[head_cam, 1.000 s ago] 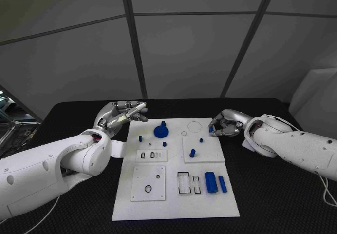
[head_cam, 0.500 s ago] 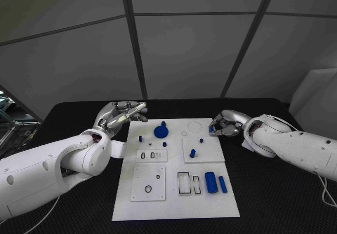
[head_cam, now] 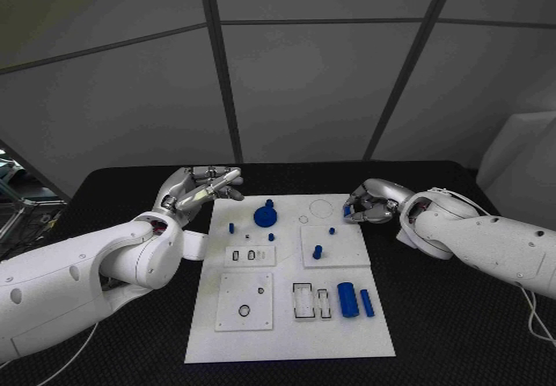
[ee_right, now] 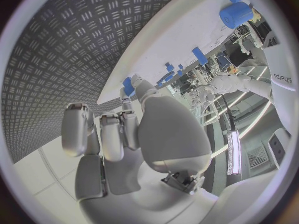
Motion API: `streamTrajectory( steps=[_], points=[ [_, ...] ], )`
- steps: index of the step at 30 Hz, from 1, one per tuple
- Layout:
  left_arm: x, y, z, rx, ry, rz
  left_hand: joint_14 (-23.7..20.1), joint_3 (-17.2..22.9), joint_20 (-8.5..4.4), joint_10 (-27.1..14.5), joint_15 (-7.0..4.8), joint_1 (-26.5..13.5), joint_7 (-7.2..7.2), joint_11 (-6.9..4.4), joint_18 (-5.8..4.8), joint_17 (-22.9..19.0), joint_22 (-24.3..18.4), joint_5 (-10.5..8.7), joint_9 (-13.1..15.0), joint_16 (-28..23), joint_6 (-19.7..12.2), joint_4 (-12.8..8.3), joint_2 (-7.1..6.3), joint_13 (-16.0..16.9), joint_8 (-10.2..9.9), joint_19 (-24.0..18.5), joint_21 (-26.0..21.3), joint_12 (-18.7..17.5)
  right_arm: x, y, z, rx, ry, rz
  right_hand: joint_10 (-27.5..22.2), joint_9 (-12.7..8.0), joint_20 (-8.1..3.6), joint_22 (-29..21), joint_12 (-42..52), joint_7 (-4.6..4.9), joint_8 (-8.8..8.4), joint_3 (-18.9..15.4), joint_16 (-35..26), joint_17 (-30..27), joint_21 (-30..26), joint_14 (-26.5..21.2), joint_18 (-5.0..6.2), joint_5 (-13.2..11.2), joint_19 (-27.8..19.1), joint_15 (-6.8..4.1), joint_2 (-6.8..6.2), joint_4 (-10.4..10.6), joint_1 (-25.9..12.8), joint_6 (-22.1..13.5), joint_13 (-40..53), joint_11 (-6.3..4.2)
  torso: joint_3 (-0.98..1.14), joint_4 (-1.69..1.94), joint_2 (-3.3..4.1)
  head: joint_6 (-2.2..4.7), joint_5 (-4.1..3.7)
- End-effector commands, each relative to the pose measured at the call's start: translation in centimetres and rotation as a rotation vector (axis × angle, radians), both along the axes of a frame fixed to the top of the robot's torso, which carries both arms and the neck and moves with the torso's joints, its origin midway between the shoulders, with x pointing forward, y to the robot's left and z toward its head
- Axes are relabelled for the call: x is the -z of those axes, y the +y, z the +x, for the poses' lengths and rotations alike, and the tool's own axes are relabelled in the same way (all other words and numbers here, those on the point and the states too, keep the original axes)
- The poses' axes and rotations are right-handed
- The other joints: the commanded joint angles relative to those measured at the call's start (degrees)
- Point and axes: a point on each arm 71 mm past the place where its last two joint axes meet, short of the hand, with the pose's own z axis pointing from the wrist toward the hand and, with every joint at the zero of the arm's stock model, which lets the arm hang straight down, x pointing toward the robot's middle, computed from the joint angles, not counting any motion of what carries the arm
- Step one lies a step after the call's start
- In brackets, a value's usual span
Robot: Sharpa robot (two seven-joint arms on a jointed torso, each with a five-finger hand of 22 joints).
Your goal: Assemble the parts on the task board
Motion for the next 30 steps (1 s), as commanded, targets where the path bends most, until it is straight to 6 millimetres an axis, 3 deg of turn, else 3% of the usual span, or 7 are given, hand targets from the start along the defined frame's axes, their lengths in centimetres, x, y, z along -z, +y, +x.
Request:
streamTrajectory(
  steps=[1,11,17,25,27,30],
  points=[
    [-0.1,-0.1,0.0,0.011,-0.005,-0.006,-0.09,0.03,0.02,0.13,0.13,0.27,0.08,-0.03,-0.71,-0.1,-0.07,-0.25,0.07,-0.4,0.51,-0.33,0.56,0.08,-0.19,-0.52,-0.2,-0.24,-0.7,0.2,-0.2,0.013,-0.06,0.026,1.21,0.35,-0.4,0.15,0.37,-0.46,0.17,0.29,0.29,13.21,0.44,5.52,0.15,-0.15,0.3,-0.46,0.94,0.2,-0.24,0.79,9.19,-0.5,-0.01,-0.06,-0.04,0.05,0.03],
    [-0.1,0.2,0.0,0.004,-0.005,-0.003,-0.09,0.05,0.02,0.12,0.14,0.27,0.09,-0.02,-0.71,-0.11,-0.07,-0.25,0.07,-0.43,0.51,-0.35,0.61,0.07,-0.21,-0.53,-0.2,-0.25,-2.0,2.4,-2.4,0.023,-0.043,0.08,0.97,0.31,-0.56,0.1,0.03,-0.57,0.06,0.6,0.29,13.2,0.39,5.52,0.15,-0.18,0.27,-0.58,1.16,0.61,-0.95,0.55,8.87,-0.61,-0.26,-0.1,-0.48,0.16,0.17],
    [0.1,0.2,0.4,-0.003,-0.005,-0.001,-0.07,0.03,0.03,0.1,0.15,0.2,0.1,0.0,-0.71,-0.11,-0.07,-0.26,0.06,-0.45,0.49,-0.32,0.64,0.07,-0.22,-0.54,-0.2,-0.27,-2.8,6.1,-3.9,-0.02,-0.021,0.057,1.0,0.33,-0.62,0.08,0.04,-0.56,0.07,0.87,0.26,13.14,0.36,5.5,0.15,-0.55,0.25,-0.62,1.31,0.55,-0.94,0.55,8.9,-0.63,-0.42,-0.02,-0.94,-0.13,0.55],
    [0.3,0.9,0.9,-0.031,0.008,0.014,-0.06,0.02,0.03,0.1,0.15,0.16,0.1,0.0,-0.71,-0.11,-0.07,-0.26,0.06,-0.46,0.49,-0.3,0.65,0.07,-0.23,-0.54,-0.2,-0.27,-3.2,11.5,-5.0,-0.096,-0.045,0.038,0.99,0.3,-0.65,-0.03,0.01,-0.54,-0.03,1.24,0.21,13.04,0.29,5.48,0.17,-0.48,0.17,-0.63,1.53,0.4,-0.77,0.36,8.88,-0.62,-0.51,0.29,-1.45,-1.04,1.81],
    [0.4,1.0,0.9,-0.037,0.009,0.016,-0.06,0.01,0.03,0.11,0.15,0.13,0.11,0.01,-0.71,-0.11,-0.07,-0.27,0.06,-0.46,0.5,-0.29,0.66,0.07,-0.23,-0.54,-0.2,-0.27,-3.3,13.2,-5.3,-0.124,-0.062,0.033,1.0,0.31,-0.65,-0.03,0.02,-0.54,-0.03,1.33,0.22,13.07,0.29,5.48,0.17,-0.42,0.17,-0.63,1.57,0.35,-0.73,0.36,8.89,-0.62,-0.45,0.21,-1.49,-1.28,2.63],
    [0.4,1.2,1.0,-0.042,0.012,0.019,-0.04,-0.01,0.03,0.12,0.16,0.06,0.11,0.01,-0.71,-0.11,-0.06,-0.27,0.06,-0.47,0.51,-0.25,0.68,0.07,-0.23,-0.54,-0.19,-0.27,-3.3,14.9,-5.6,-0.147,-0.083,0.019,1.0,0.32,-0.66,-0.05,0.01,-0.54,-0.02,1.47,0.21,13.04,0.27,5.48,0.18,-0.27,0.16,-0.64,1.63,0.29,-0.68,0.37,8.89,-0.62,-0.46,0.29,-1.55,-1.78,3.12]
  ],
)
